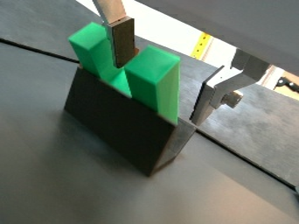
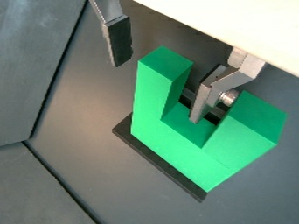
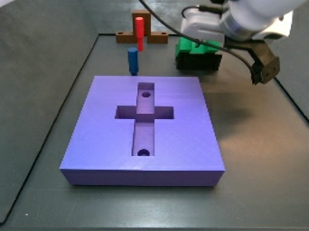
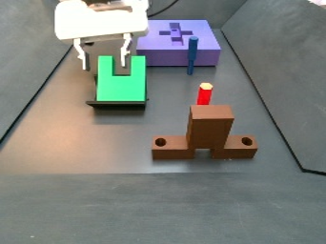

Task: Pick up the green object. Move up. Place the green object on the fixture. Regrasp the green object. Move to above the board. Insert the green object.
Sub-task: Regrasp the green object.

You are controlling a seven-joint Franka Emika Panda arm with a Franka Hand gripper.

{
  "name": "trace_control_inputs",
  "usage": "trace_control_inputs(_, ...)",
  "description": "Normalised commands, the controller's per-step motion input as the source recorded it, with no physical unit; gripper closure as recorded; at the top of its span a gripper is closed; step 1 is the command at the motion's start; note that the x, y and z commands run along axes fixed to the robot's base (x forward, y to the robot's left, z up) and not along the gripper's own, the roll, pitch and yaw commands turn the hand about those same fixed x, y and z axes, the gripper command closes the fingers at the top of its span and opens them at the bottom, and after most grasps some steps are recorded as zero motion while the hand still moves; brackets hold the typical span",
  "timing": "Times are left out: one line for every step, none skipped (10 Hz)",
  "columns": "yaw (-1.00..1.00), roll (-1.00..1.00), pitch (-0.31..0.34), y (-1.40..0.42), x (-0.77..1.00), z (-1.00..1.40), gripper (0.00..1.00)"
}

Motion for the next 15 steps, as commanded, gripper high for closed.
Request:
trace_control_inputs(0.0, 0.01, 0.066, 0.0, 0.02, -0.01, 0.0)
trace_control_inputs(0.0, 0.0, 0.031, 0.0, 0.04, 0.0, 0.0)
trace_control_inputs(0.0, 0.0, 0.0, 0.0, 0.0, 0.0, 0.0)
trace_control_inputs(0.0, 0.0, 0.0, 0.0, 0.0, 0.0, 1.0)
trace_control_inputs(0.0, 0.0, 0.0, 0.0, 0.0, 0.0, 1.0)
trace_control_inputs(0.0, 0.0, 0.0, 0.0, 0.0, 0.0, 1.0)
trace_control_inputs(0.0, 0.0, 0.0, 0.0, 0.0, 0.0, 1.0)
trace_control_inputs(0.0, 0.0, 0.0, 0.0, 0.0, 0.0, 1.0)
trace_control_inputs(0.0, 0.0, 0.0, 0.0, 0.0, 0.0, 1.0)
trace_control_inputs(0.0, 0.0, 0.0, 0.0, 0.0, 0.0, 1.0)
trace_control_inputs(0.0, 0.0, 0.0, 0.0, 0.0, 0.0, 1.0)
trace_control_inputs(0.0, 0.0, 0.0, 0.0, 0.0, 0.0, 1.0)
trace_control_inputs(0.0, 0.0, 0.0, 0.0, 0.0, 0.0, 1.0)
trace_control_inputs(0.0, 0.0, 0.0, 0.0, 0.0, 0.0, 1.0)
trace_control_inputs(0.0, 0.0, 0.0, 0.0, 0.0, 0.0, 1.0)
